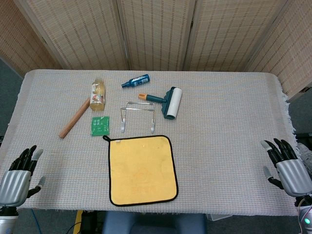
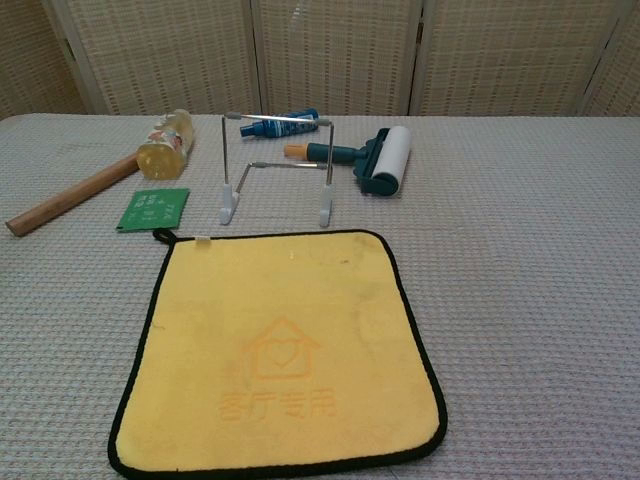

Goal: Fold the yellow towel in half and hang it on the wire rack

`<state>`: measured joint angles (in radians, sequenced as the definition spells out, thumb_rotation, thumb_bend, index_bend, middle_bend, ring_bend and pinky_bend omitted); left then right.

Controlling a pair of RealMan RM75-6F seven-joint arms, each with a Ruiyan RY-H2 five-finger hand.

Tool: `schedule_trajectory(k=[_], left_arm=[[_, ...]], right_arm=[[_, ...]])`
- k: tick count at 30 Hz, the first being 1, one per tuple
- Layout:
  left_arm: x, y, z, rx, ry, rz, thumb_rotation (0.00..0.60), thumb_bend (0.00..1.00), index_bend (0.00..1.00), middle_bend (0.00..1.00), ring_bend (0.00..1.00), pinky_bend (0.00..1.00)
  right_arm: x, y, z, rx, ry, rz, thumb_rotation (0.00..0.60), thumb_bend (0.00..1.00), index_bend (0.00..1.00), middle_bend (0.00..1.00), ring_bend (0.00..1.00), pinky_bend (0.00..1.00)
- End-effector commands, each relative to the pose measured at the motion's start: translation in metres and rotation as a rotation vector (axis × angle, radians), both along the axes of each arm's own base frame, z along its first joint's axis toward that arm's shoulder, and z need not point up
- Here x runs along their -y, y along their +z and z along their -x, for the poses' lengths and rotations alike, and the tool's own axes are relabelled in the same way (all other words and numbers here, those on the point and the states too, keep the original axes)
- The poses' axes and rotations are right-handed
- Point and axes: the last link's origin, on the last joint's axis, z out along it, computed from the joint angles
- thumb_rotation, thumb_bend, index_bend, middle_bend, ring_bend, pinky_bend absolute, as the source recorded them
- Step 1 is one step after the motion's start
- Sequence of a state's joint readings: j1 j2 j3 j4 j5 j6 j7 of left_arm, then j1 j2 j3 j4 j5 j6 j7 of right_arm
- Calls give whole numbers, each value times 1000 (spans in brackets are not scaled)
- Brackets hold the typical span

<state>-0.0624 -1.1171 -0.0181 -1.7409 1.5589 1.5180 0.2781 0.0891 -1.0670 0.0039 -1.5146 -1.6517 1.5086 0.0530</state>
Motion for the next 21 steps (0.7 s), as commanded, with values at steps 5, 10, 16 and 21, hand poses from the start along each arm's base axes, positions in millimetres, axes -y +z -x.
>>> schedule_trajectory(k=[5,10,16,21], left_arm=[[0,0,1,0,-4,3,600,372,109,37,35,229],[1,-1,1,11,-8,29,600,368,121,37,35,229],[-2,-7,-3,23,-78,89,600,313,170,68,80,232],[-7,-24,-11,42,-189,196,600,312,244,205,209,313]], right_arm=[[1,-1,-1,3,9,2,600,479,50,112,33,33],[2,0,-2,4,15,4,600,479,50,112,33,33],[4,1,-5,29,25,-2,600,479,53,112,33,39],[8,0,-9,32,36,-11,600,479,68,116,33,40]])
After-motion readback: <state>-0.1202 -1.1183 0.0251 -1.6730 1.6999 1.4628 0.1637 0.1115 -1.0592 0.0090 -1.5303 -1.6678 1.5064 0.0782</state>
